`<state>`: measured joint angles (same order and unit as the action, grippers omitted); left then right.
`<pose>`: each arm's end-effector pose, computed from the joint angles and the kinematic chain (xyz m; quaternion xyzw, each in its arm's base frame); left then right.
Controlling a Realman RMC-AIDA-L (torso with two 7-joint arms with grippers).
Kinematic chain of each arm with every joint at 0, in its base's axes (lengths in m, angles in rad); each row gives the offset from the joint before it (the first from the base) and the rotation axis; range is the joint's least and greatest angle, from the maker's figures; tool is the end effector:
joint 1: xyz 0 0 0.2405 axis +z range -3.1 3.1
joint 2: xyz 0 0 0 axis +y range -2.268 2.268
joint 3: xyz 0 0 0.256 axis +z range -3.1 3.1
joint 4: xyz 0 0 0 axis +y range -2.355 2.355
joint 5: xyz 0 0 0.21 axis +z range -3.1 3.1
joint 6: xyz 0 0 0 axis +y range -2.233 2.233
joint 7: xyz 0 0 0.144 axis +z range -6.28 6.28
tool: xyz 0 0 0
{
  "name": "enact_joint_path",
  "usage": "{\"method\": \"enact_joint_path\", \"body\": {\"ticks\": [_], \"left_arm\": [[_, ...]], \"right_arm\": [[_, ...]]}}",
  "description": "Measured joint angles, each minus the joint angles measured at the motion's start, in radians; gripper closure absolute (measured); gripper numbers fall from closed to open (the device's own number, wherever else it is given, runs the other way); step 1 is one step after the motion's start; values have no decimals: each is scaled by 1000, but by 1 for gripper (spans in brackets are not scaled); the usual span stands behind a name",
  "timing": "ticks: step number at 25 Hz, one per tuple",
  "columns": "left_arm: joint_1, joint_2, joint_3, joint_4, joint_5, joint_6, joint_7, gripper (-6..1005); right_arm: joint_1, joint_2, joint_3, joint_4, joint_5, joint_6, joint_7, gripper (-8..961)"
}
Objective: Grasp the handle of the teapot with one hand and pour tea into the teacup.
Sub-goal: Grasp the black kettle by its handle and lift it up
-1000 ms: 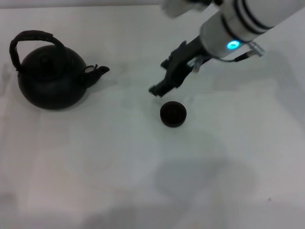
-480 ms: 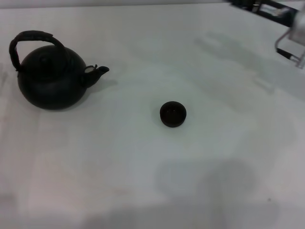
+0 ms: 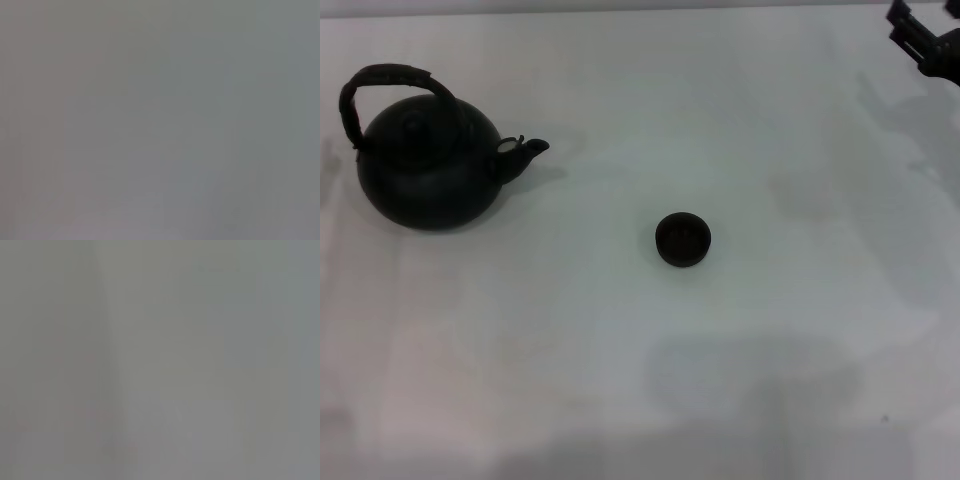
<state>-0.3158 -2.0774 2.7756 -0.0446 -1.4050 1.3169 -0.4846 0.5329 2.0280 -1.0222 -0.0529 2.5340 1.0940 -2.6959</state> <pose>-0.3943 0.2684 0.0297 -0.6045 -0.3291 -0.3374 0.6422 0.3355 0.3605 0.0082 -0.7392 0.2536 0.2918 0.5515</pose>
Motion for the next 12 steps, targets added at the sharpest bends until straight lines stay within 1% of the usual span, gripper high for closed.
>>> {"method": "enact_joint_path", "body": {"ticks": [1,3,5,6,12], "left_arm": [[0,0,0,0,0,0,0,123],[14,0,1,1,19,2,-1,124],[40,0,1,6,61,9,-3,124],[40,0,1,6,61,9,-3,124],[118,0,2,31,145,80,1,124]], "right_arm": [[0,0,0,0,0,0,0,110],[8,0,14,16,36,-16,-126,110],[10,-2,46,9,42,-51,-179,109],[10,-3,62,3,43,-63,-174,109],[11,-8,125,-27,45,-103,-125,108]]}}
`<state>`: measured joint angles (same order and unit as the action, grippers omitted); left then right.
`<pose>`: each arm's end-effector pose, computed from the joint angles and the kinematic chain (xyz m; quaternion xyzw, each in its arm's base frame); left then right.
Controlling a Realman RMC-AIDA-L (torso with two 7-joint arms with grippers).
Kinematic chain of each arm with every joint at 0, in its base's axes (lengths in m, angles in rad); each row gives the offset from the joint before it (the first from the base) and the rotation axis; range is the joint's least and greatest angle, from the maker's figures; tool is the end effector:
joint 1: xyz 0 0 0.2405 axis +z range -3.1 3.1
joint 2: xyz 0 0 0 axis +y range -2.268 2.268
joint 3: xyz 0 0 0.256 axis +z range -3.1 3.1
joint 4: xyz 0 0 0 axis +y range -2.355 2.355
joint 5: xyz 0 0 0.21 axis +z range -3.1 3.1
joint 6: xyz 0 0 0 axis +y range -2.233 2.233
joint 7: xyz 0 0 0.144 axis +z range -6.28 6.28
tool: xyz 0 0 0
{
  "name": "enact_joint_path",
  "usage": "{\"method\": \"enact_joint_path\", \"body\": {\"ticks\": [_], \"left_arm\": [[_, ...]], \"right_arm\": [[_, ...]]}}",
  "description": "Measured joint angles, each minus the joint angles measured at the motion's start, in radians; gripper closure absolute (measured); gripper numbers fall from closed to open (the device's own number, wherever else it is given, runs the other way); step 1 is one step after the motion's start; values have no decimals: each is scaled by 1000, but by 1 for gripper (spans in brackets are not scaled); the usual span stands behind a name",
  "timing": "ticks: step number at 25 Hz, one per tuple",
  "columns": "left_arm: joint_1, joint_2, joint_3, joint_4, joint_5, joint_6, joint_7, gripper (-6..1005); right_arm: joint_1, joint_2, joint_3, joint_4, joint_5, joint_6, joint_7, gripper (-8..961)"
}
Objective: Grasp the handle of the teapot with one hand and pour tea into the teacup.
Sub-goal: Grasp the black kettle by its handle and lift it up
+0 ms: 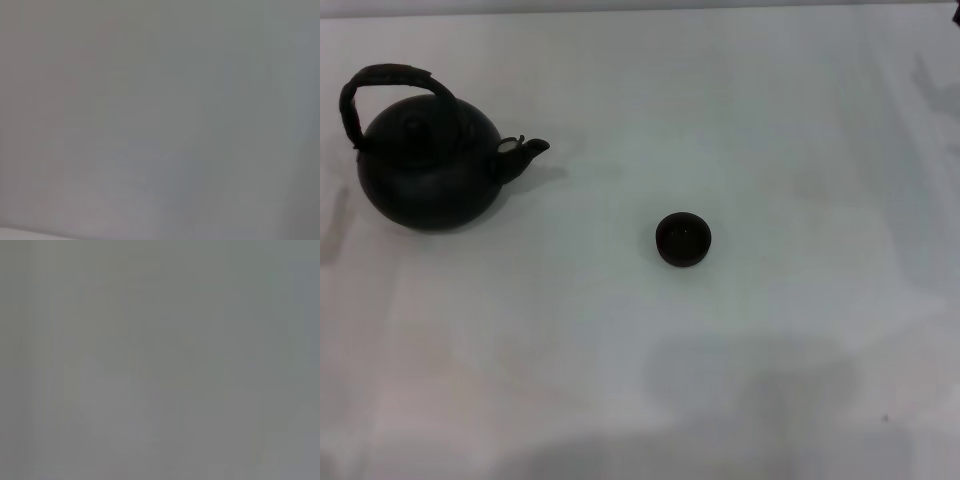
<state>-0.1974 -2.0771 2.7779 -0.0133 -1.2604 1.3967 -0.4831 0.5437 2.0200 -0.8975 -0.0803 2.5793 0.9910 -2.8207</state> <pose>-0.3989 0.2231 0.0113 -0.6385 -0.3337 -0.3303 0.6098 0.3521 0.3736 0.0327 -0.6981 0.2560 0.2463 0.6217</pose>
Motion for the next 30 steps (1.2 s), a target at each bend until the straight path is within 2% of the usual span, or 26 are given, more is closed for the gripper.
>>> {"method": "enact_joint_path", "body": {"ticks": [5,12,30], "left_arm": [[46,-2,0,23,86,51,2,124],[4,-4,3,50,160,41,25,123],[-80,-1,0,52,64,-40,80,123]], "right_arm": [[4,-1,17,-38,2,-66,30,107],[22,-1,17,-40,3,-80,49,112],[4,-1,17,-38,4,-86,68,112]]}}
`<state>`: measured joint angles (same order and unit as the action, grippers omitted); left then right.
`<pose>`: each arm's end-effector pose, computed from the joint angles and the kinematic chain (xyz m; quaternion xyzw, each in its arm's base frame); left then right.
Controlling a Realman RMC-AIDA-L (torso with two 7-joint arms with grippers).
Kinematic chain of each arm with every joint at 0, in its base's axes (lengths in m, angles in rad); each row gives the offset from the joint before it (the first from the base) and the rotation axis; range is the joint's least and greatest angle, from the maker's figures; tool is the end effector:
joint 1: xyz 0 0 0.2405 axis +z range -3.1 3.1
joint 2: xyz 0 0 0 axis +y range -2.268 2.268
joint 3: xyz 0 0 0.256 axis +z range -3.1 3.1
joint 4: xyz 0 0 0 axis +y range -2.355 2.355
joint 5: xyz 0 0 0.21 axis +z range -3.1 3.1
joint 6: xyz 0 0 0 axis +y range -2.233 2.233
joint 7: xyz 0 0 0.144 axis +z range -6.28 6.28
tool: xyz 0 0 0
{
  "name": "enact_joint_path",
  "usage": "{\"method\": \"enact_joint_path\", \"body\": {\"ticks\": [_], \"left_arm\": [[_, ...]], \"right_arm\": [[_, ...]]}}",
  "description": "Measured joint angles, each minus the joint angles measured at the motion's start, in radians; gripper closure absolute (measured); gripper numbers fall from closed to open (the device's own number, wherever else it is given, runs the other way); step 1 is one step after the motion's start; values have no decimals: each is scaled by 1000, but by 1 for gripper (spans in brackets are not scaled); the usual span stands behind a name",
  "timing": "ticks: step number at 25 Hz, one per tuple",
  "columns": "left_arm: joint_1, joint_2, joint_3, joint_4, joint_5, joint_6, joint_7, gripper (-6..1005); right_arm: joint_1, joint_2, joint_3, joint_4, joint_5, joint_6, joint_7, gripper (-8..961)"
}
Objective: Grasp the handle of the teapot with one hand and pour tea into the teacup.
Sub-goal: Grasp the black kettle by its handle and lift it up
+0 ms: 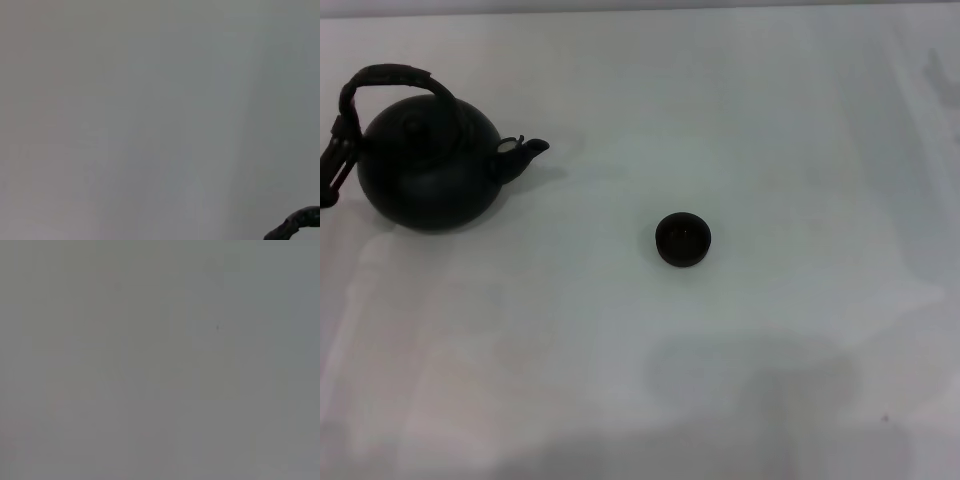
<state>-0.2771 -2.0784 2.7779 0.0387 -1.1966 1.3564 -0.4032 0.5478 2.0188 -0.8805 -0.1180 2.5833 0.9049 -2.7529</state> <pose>-0.3715 0.2554 -0.0087 -0.6830 -0.2993 -0.3329 0.5771 0.3580 0.3811 0.0392 -0.6805 0.2944 0.2461 0.6243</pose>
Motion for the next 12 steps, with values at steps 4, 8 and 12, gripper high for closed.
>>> {"method": "enact_joint_path", "body": {"ticks": [4,8,12], "left_arm": [[-20,2,1,-4,1,-23,12,123],[-33,1,3,-4,4,-54,26,124],[-40,1,0,-3,1,-83,37,124]], "right_arm": [[2,0,0,-1,0,0,1,112],[0,0,0,-1,0,0,4,112],[-1,-1,0,-1,0,2,6,112]]}}
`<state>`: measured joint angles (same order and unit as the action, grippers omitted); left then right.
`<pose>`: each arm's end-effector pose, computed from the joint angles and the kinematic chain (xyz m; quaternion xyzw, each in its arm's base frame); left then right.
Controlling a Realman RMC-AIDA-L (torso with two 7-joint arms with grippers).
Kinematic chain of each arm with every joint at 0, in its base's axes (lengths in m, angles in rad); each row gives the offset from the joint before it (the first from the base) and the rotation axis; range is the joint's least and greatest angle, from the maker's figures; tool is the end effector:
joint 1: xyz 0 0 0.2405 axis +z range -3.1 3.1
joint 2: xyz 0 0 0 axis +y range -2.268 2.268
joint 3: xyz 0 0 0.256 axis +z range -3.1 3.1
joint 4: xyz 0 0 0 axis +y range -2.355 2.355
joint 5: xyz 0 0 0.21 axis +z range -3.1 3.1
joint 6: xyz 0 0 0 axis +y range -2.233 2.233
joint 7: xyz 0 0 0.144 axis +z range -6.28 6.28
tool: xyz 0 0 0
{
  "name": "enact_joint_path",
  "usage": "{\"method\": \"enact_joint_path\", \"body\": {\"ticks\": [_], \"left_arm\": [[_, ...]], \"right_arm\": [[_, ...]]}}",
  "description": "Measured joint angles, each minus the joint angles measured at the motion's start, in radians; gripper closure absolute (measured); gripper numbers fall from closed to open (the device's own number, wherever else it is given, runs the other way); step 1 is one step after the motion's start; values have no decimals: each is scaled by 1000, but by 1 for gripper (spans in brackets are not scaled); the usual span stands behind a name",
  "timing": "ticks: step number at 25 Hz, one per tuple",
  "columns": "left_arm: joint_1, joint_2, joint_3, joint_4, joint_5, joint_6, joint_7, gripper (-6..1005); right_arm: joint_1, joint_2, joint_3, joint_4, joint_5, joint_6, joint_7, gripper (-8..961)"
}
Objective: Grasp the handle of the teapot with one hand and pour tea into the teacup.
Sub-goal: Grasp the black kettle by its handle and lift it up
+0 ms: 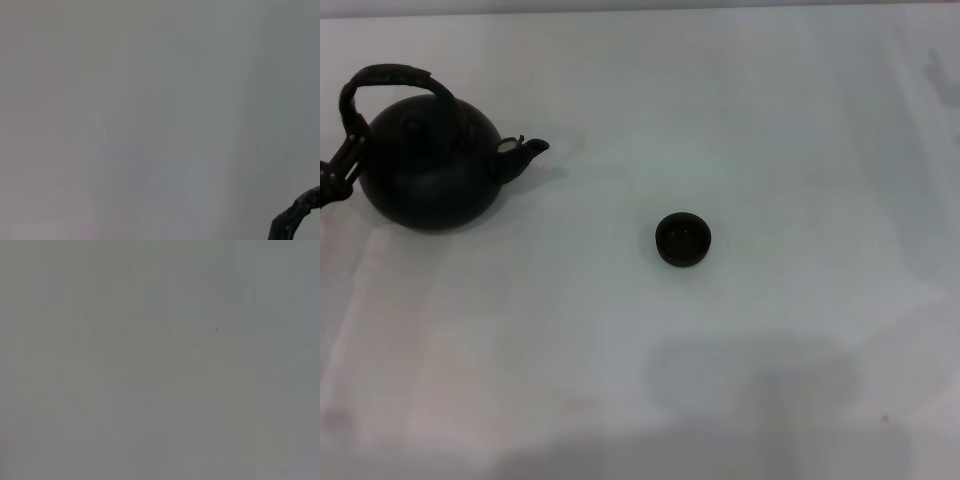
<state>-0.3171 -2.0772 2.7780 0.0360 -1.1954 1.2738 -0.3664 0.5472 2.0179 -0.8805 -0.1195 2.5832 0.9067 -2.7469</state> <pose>-0.3720 0.2704 -0.0138 -0.6984 -0.2988 -0.3013 0.5764 0.3579 0.3812 0.0400 -0.6794 0.2951 0.2485 0.6242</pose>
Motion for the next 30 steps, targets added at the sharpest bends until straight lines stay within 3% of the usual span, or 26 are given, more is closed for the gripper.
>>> {"method": "enact_joint_path", "body": {"ticks": [11,30], "left_arm": [[-26,-1,0,7,1,-26,81,124],[-58,0,8,0,8,-83,94,639]], "right_arm": [[0,-1,0,0,0,0,1,112],[0,-1,0,0,0,-2,2,112]]}}
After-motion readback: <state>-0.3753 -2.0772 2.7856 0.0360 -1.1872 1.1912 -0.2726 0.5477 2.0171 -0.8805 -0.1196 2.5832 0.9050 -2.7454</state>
